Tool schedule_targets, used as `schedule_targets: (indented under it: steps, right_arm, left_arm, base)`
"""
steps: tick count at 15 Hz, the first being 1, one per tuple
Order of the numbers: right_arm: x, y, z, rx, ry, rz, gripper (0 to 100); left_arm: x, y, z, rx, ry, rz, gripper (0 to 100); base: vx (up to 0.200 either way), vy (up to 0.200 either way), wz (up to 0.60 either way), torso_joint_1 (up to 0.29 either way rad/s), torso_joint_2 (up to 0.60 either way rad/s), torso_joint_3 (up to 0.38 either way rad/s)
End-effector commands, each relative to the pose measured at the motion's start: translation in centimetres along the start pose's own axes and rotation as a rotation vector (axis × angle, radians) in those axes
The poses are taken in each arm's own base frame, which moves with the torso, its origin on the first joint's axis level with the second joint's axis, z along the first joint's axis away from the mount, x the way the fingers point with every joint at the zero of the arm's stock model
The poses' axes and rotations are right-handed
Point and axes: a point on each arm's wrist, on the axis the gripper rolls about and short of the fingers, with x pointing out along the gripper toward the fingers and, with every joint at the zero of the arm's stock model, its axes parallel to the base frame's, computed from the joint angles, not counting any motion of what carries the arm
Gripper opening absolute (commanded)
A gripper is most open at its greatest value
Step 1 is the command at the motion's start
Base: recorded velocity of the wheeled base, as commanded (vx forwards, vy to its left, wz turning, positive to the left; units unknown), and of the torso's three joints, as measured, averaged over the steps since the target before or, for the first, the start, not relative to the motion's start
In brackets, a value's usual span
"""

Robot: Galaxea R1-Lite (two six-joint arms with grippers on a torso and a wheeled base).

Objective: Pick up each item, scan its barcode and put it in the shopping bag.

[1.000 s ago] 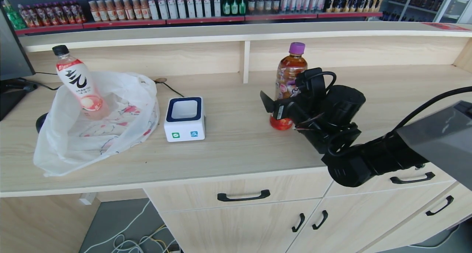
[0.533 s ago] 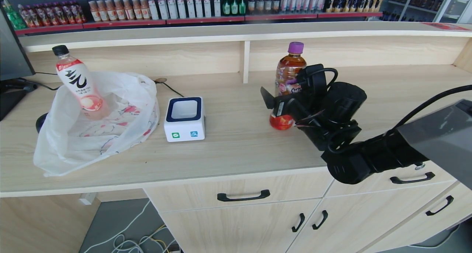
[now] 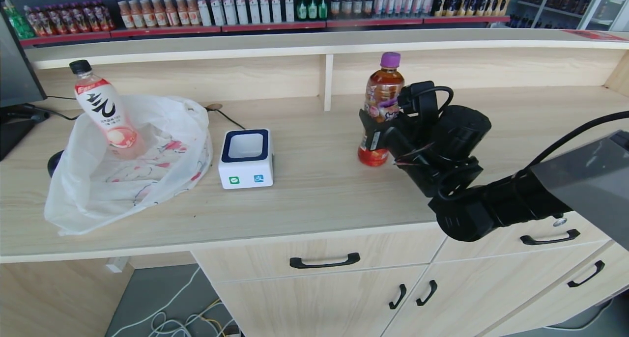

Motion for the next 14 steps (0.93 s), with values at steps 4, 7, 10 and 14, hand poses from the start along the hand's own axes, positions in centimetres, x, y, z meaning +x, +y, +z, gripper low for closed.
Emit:
schedule_targets:
  steps: [4,7,10,14]
  right_arm:
    - [0.2,-0.2,0.7,0.004,-0.022,-0.003,0]
    - [0.0,-0.3,1.4,0.012,-0.039,-0.002,0]
    - [-0.4,-0.6,3.4,0.03,-0.079,-0.001,0]
    - [-2.2,-1.3,6.4,0.032,-0.122,0.038,0]
  left_arm:
    - [0.0,0.0,0.0,0.0,-0.001,0.0,100]
    - [0.0,0.0,0.0,0.0,-0.001,0.0,100]
    - [0.0,0.0,0.0,0.0,-0.001,0.0,100]
    - [0.0,0.0,0.0,0.0,-0.001,0.0,100]
  base:
    - [0.0,0.0,0.0,0.0,0.0,0.0]
    - [0.0,0.0,0.0,0.0,0.0,0.0]
    - [0.0,0.0,0.0,0.0,0.0,0.0]
    - [0.0,0.0,0.0,0.0,0.0,0.0]
